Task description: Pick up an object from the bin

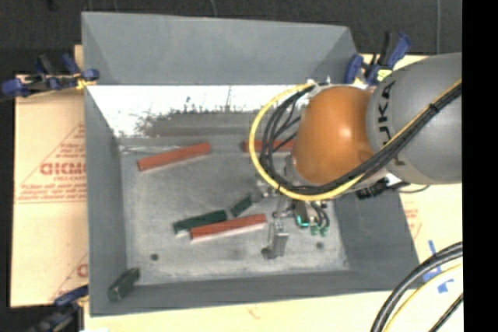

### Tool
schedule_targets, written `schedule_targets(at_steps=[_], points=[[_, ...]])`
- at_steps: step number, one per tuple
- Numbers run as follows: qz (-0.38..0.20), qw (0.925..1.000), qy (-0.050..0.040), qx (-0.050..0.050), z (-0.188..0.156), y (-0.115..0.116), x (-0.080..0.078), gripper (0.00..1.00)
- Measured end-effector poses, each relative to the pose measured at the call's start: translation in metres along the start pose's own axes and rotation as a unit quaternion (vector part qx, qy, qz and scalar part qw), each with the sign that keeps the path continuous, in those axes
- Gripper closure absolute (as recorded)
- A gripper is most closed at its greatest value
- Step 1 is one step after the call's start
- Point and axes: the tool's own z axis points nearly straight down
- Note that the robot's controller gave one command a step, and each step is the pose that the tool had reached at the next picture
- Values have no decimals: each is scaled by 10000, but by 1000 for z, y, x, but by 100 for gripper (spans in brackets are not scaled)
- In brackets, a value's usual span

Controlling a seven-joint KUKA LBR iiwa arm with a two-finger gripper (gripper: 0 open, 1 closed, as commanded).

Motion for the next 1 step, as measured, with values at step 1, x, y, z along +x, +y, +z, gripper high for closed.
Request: schedule_targets(at_steps=[1], points=[[-222,9998,-15,12,25,13,-9,0]])
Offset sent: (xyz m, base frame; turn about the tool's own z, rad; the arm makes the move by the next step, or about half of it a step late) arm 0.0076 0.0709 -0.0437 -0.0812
